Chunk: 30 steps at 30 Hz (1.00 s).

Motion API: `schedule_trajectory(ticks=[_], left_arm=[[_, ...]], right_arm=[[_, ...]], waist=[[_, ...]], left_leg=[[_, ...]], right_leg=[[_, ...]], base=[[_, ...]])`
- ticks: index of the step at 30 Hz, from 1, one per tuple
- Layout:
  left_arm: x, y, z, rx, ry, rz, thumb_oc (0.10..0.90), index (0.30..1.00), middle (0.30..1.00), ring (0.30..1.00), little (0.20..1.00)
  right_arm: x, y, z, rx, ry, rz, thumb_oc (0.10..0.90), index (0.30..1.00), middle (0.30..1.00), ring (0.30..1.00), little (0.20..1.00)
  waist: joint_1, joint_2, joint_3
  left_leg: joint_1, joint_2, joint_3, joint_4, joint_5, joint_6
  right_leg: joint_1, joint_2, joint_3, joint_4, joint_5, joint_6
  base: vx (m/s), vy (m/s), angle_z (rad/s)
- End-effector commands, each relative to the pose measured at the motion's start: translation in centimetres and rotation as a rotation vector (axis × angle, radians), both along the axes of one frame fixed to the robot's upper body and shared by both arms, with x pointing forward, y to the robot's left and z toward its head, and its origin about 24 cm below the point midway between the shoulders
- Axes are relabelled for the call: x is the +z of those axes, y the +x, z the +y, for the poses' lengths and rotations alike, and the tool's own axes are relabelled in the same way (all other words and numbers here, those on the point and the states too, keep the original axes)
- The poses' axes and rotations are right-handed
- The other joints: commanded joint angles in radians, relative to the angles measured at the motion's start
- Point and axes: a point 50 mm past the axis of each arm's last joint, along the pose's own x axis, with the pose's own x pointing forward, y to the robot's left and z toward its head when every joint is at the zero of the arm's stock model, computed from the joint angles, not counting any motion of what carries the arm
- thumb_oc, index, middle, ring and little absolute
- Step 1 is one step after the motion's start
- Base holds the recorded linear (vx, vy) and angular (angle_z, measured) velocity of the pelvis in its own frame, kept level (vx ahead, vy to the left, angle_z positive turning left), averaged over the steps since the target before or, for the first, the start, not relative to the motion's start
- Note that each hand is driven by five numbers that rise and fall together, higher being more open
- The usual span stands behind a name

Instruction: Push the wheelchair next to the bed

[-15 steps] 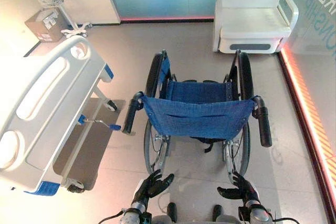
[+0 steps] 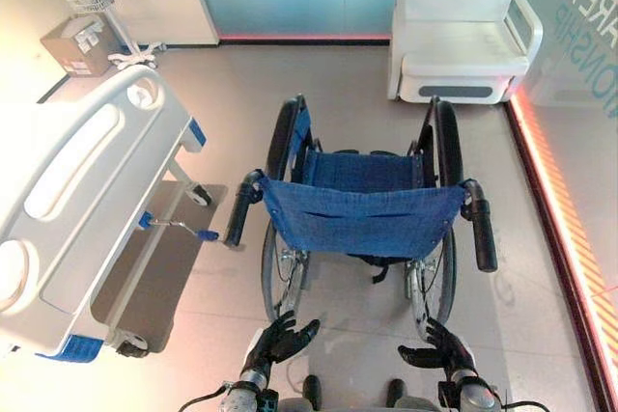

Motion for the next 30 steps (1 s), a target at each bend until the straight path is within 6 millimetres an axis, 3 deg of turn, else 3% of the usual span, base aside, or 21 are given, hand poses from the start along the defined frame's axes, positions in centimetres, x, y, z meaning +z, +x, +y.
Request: schedule_trajectory(ticks=[1,5,12,16,20,22,26,30], left_arm=[[1.9,3.8,0.2,0.075,-0.025,-0.158,0.8,0.9,0.9,0.9,0.9],[2.9,4.6,3.2,0.245,0.041,-0.2,0.8,0.9,0.9,0.9,0.9],[5.7,6.3,9.1,0.462,0.169,-0.292,0.8,0.9,0.9,0.9,0.9],[7.9,7.5,11.9,0.518,0.203,-0.346,0.8,0.9,0.9,0.9,0.9],[11.0,8.9,14.7,0.567,0.24,-0.461,0.8,0.9,0.9,0.9,0.9],[12.1,9.3,15.4,0.583,0.262,-0.499,0.8,0.9,0.9,0.9,0.9],[16.1,11.0,17.3,0.671,0.321,-0.647,0.8,0.9,0.9,0.9,0.9],[20.4,12.8,17.8,0.706,0.268,-0.839,0.8,0.9,0.9,0.9,0.9]], right_arm=[[1.6,3.2,-0.2,-0.044,0.053,-0.136,0.8,0.9,0.9,0.9,0.9],[3.1,4.6,-1.9,-0.171,0.124,-0.218,0.8,0.9,0.9,0.9,0.9],[6.9,6.9,-6.6,-0.29,0.062,-0.408,0.8,0.9,0.9,0.9,0.9],[11.0,8.6,-11.0,-0.352,-0.028,-0.542,0.8,0.9,0.9,0.9,0.9],[15.2,10.2,-13.9,-0.39,-0.108,-0.662,0.8,0.9,0.9,0.9,0.9],[16.6,10.7,-14.7,-0.408,-0.127,-0.706,0.8,0.9,0.9,0.9,0.9],[21.8,12.2,-16.2,-0.482,-0.245,-0.863,0.8,0.9,0.9,0.9,0.9],[26.4,13.5,-16.0,-0.519,-0.299,-1.036,0.8,0.9,0.9,0.9,0.9]], waist=[[0.01,-0.019,0.012],[0.009,-0.029,0.005],[-0.003,-0.033,-0.003],[-0.009,-0.027,-0.009],[-0.01,-0.02,-0.012],[-0.009,-0.02,-0.012],[-0.011,-0.023,-0.01],[-0.012,-0.026,-0.005]], left_leg=[[-0.009,-0.078,0.012,0.076,-0.114,0.064],[0.001,-0.073,0.017,0.069,-0.113,0.062],[0.013,-0.064,0.032,0.058,-0.112,0.06],[0.018,-0.064,0.036,0.052,-0.113,0.059],[0.018,-0.066,0.035,0.044,-0.111,0.055],[0.017,-0.067,0.033,0.043,-0.11,0.054],[0.008,-0.068,0.029,0.043,-0.109,0.05],[0.001,-0.068,0.024,0.045,-0.107,0.047]], right_leg=[[-0.068,-0.006,0.02,0.141,-0.067,-0.036],[-0.061,-0.004,0.024,0.136,-0.063,-0.031],[-0.06,0.0,0.034,0.136,-0.064,-0.03],[-0.056,0.0,0.036,0.13,-0.066,-0.03],[-0.057,-0.001,0.038,0.124,-0.066,-0.028],[-0.057,-0.002,0.038,0.123,-0.065,-0.027],[-0.062,-0.003,0.042,0.12,-0.064,-0.024],[-0.066,-0.002,0.046,0.119,-0.063,-0.023]], base=[[0.04,-0.022,0.0],[0.05,-0.032,0.0],[0.01,0.0,-0.02],[0.01,0.026,-0.07],[0.0,0.008,0.0],[0.0,0.0,0.0],[-0.02,-0.001,0.0],[-0.01,-0.004,0.01]])
